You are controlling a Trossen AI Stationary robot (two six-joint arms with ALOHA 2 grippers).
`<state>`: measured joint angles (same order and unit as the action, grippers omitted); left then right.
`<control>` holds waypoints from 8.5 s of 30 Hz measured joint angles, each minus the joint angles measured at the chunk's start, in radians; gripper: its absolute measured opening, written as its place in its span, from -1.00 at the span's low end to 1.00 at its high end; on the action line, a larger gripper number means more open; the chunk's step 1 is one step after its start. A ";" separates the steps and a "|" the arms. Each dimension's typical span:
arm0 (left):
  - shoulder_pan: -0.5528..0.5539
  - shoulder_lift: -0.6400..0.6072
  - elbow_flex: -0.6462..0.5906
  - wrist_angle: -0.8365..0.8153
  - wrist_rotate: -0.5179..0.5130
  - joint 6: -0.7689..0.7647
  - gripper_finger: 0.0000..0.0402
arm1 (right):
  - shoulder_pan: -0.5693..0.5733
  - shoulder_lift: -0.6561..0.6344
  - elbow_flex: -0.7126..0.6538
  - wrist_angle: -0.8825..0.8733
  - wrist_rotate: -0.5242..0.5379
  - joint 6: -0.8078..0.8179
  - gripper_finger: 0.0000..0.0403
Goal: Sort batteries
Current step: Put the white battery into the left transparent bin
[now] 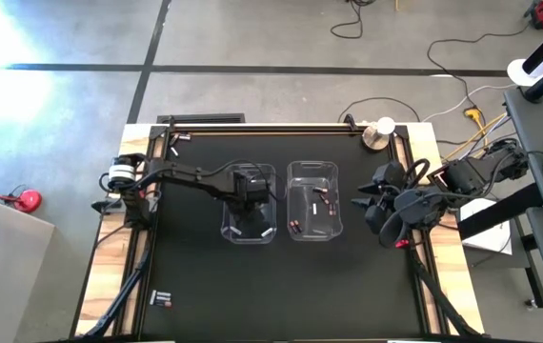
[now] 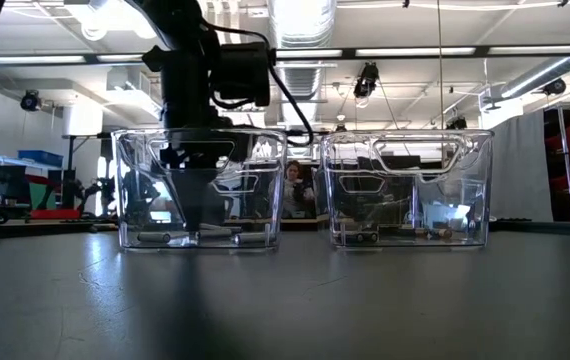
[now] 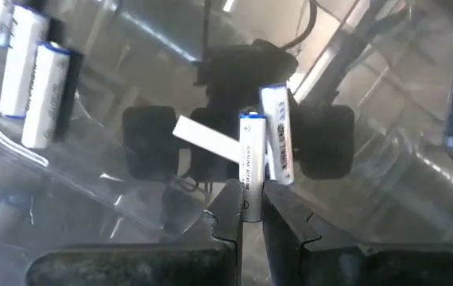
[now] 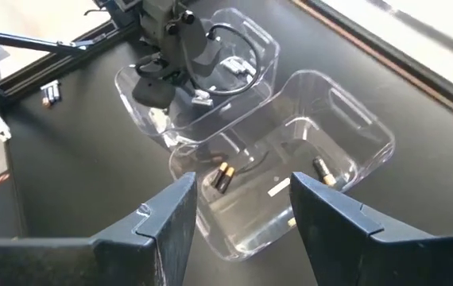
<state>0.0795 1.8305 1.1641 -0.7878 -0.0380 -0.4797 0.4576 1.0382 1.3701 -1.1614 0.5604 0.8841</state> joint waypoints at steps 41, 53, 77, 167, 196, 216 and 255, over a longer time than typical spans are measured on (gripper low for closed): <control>0.007 0.117 0.426 -0.319 -0.074 0.056 -0.50 | 0.000 0.030 -0.001 0.000 -0.071 0.084 -0.04; 0.129 -0.030 0.576 -0.437 -0.338 0.078 -0.50 | 0.000 0.044 -0.002 0.000 -0.065 0.085 -0.04; 0.903 -0.009 0.557 -0.466 -0.397 -0.186 -0.50 | -0.169 0.052 -0.001 0.015 0.068 -0.040 0.10; 0.970 0.032 -0.018 -0.087 -0.156 -0.829 -0.90 | -0.510 0.037 -0.058 -0.108 -0.206 -0.154 0.48; 0.559 -0.361 -0.025 0.034 -0.158 -0.055 -0.90 | -0.510 -0.002 -0.057 -0.105 -0.254 -0.230 0.39; 0.467 -0.296 -0.008 0.335 -0.022 0.095 -0.81 | -0.840 0.300 -0.042 0.112 -0.568 -0.326 0.29; 0.510 -0.700 0.102 0.061 -0.082 0.569 -0.81 | -1.077 1.315 0.803 -0.112 -1.085 -0.069 0.21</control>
<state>0.5893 1.1304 1.2658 -0.7269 -0.1198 0.0897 -0.6197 2.3530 2.1730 -1.2731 -0.5250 0.8150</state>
